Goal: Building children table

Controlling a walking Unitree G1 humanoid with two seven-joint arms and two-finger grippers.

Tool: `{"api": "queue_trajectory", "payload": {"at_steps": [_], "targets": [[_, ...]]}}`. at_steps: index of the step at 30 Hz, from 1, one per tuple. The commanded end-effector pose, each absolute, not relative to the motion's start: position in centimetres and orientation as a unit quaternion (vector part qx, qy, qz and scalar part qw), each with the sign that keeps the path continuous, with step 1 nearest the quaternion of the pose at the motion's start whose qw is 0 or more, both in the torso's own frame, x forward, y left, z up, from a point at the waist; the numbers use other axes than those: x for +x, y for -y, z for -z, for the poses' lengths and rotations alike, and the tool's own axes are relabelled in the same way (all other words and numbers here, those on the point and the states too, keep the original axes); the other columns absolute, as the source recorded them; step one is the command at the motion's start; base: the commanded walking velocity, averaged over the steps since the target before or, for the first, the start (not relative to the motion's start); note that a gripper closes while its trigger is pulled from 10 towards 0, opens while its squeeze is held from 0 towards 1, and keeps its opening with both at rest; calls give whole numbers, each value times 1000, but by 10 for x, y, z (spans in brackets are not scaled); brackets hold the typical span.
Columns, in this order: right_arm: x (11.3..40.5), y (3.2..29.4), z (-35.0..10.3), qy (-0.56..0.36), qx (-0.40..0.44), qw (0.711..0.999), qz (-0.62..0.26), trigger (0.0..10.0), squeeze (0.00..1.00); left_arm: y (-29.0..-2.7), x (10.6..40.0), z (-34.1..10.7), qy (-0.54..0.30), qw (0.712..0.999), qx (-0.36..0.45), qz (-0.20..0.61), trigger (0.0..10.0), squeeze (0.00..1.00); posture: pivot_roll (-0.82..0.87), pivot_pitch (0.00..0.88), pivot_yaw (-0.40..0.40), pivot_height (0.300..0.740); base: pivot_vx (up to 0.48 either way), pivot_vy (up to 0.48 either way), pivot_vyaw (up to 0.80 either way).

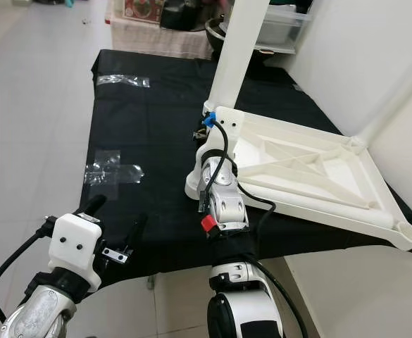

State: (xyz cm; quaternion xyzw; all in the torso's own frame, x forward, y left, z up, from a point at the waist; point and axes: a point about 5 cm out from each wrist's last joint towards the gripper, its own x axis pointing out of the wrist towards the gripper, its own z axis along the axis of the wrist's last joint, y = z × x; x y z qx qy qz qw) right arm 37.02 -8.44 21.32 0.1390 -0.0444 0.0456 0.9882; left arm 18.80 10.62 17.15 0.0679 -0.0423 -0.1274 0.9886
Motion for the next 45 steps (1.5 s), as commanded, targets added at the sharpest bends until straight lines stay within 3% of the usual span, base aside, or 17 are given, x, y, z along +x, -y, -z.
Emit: {"api": "queue_trajectory", "payload": {"at_steps": [1,4,5,7,8,9,12,13,18,23,24,25,26,31,38,40,45], "targets": [[354,50,-192,13,209,974,-86,10000,1000,-104,188,-166,33,987,74,136,10000,0,127,76,-178,740,0,0,0],[356,53,-198,26,193,977,-92,10000,1000,-104,188,-166,32,988,73,135,10000,0,127,76,-179,740,0,0,0],[360,55,-203,35,201,969,-141,10000,0,-104,188,-166,32,988,73,135,10000,0,127,76,-178,740,0,0,0],[362,56,-207,38,210,951,-225,10000,0,-104,188,-166,32,988,74,135,10000,0,127,76,-179,740,0,0,0],[361,57,-214,43,220,915,-337,10000,0,-104,189,-165,33,987,74,135,10000,0,123,74,-179,740,0,0,0],[361,57,-214,43,220,915,-337,10000,0,-104,189,-165,33,987,74,135,10000,0,123,74,-179,740,0,0,0],[353,64,-208,6,198,852,-485,10000,0,-103,189,-165,34,987,74,137,10000,0,122,72,-182,740,0,0,0],[353,64,-208,6,198,852,-485,10000,0,-103,189,-165,34,987,74,137,10000,0,122,72,-182,740,0,0,0],[347,70,-207,-23,113,754,-647,10000,0,-99,189,-167,39,987,74,141,10000,0,135,72,-192,740,0,0,0],[346,61,-213,-24,110,716,-689,10000,0,-100,189,-168,41,987,74,139,10000,0,143,76,-199,740,0,0,0],[348,56,-215,-20,107,715,-691,3647,0,-100,188,-169,41,987,74,138,10000,0,145,78,-202,740,0,0,0],[349,52,-216,-18,105,715,-691,3647,0,-100,188,-169,41,987,74,137,10000,0,145,78,-202,740,0,0,0],[355,46,-217,-11,93,744,-662,0,0,-100,188,-169,41,987,74,136,10000,0,147,79,-204,740,0,0,0],[368,39,-218,-1,78,806,-587,0,0,-100,187,-168,41,987,75,136,10000,0,146,80,-206,740,0,0,0],[394,55,-205,-31,107,959,-261,0,0,-100,187,-167,39,987,75,136,10000,0,129,80,-199,740,0,0,0],[394,67,-196,-41,114,983,-140,0,0,-100,187,-167,40,987,75,137,10000,0,130,79,-198,740,0,0,0],[380,76,-185,-34,131,991,10,0,0,-100,188,-168,41,987,76,138,10000,0,138,76,-195,740,0,0,0]]}}
